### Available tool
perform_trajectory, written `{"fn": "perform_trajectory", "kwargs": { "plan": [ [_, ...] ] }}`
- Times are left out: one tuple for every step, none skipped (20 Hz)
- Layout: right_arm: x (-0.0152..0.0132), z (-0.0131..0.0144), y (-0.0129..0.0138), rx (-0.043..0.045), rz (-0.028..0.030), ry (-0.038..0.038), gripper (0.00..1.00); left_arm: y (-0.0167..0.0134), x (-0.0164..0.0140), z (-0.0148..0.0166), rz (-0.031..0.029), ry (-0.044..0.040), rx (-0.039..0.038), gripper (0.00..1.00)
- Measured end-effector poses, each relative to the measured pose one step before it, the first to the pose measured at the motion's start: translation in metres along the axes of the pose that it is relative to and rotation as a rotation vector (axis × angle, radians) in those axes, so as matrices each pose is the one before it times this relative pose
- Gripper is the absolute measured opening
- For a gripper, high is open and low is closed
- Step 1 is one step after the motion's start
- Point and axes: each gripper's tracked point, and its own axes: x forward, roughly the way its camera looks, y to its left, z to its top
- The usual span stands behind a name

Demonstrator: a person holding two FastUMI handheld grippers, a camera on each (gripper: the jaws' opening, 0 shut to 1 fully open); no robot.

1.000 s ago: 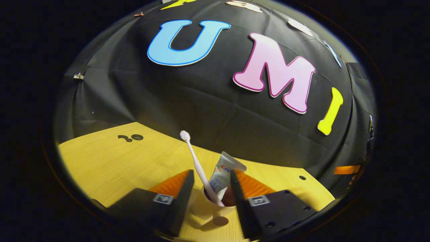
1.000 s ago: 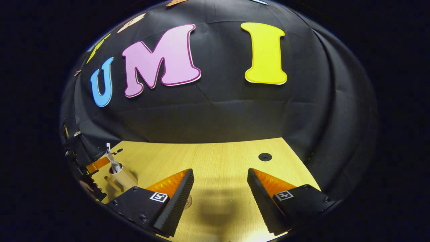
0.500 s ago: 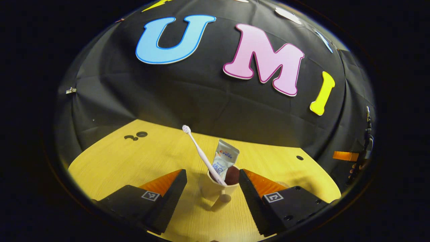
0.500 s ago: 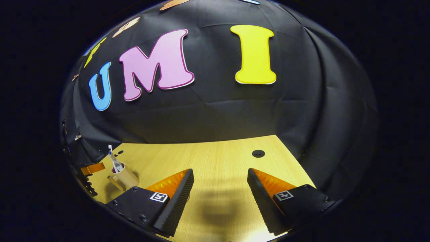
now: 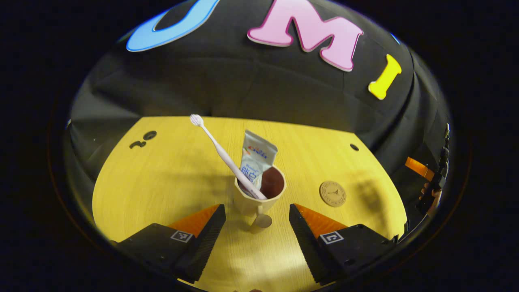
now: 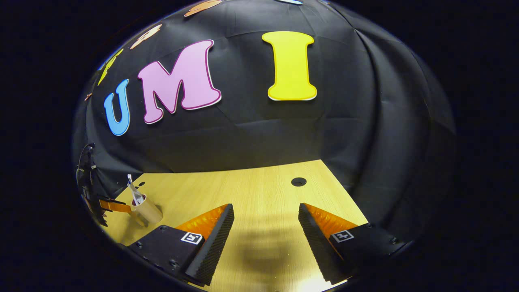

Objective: Put the toothbrush and toothpaste on the desktop into the cup, then pick up the cup and place it on the coaster on the desktop.

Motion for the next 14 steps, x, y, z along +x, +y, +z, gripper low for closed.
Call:
{"fn": "perform_trajectory", "kwargs": {
  "plan": [
    [0.00007, -0.00383, -0.00456, 0.00891, -0.00525, 0.00969, 0.98, 0.00214, 0.00713, -0.00464, 0.00998, 0.04415, -0.00737, 0.98],
    [0.00013, -0.00261, -0.00501, 0.01082, -0.00813, 0.00618, 0.98, 0.00195, 0.00618, -0.00061, 0.00692, 0.03025, -0.00097, 0.98],
    [-0.00075, -0.00238, -0.005, 0.01058, -0.00866, 0.00219, 0.98, 0.00143, 0.00365, 0.0014, 0.00444, 0.0182, 0.00468, 0.98],
    [-0.00042, -0.00101, -0.00576, 0.00921, -0.01128, 0.00072, 0.98, 0.00028, 0.00497, 0.00239, -0.00084, 0.01046, 0.0062, 0.98],
    [0.00414, -0.00396, -0.01196, 0.0076, -0.0102, 0.00246, 0.98, -0.00174, 0.00582, 0.00078, -0.00589, 0.01875, 0.00345, 0.98],
    [-0.00027, -0.00318, -0.00496, 0.0067, -0.00767, 0.00664, 0.98, -0.00111, 0.00533, -0.0012, -0.00126, 0.02799, 0.00469, 0.98],
    [0.00142, -0.00251, -0.00143, 0.00503, -0.00753, 0.00821, 0.98, 0.0003, 0.00552, -0.00135, 0.00491, 0.02865, 0.00898, 0.98],
    [0.00136, -0.00223, -0.00443, 0.00469, -0.00841, 0.00516, 0.98, 0.00092, 0.00428, -0.00059, 0.00968, 0.02856, 0.01587, 0.97],
    [-0.00027, -0.00126, -0.00765, 0.00497, -0.00884, 0.0024, 0.98, 0.00118, 0.00542, -0.0011, 0.01564, 0.02096, 0.02098, 0.96],
    [0.00054, -0.00109, -0.00485, 0.0062, -0.0075, 0.00241, 0.98, 0.00101, 0.00519, -0.00147, 0.01322, 0.02096, 0.01987, 0.96],
    [-0.00007, -0.00163, -0.00275, 0.00725, -0.00675, 0.0027, 0.98, -0.00161, 0.00202, -0.00104, 0.00253, 0.02519, 0.01043, 0.95],
    [0.00117, -0.00109, -0.00209, 0.00716, -0.00652, 0.00285, 0.98, -0.00207, 0.00257, -0.00094, 0.00062, 0.02012, 0.00361, 0.95],
    [0.00087, -0.0003, -0.00091, 0.00589, -0.00519, 0.00211, 0.98, -0.00125, 0.00363, 0.00028, -0.00343, 0.01414, 0.00107, 0.94],
    [0.00126, -0.0009, -0.00198, 0.00328, -0.00489, 0.00082, 0.98, 0.00202, 0.00087, 0.0009, 0.0135, 0.01173, 0.00515, 0.92]
  ]
}}
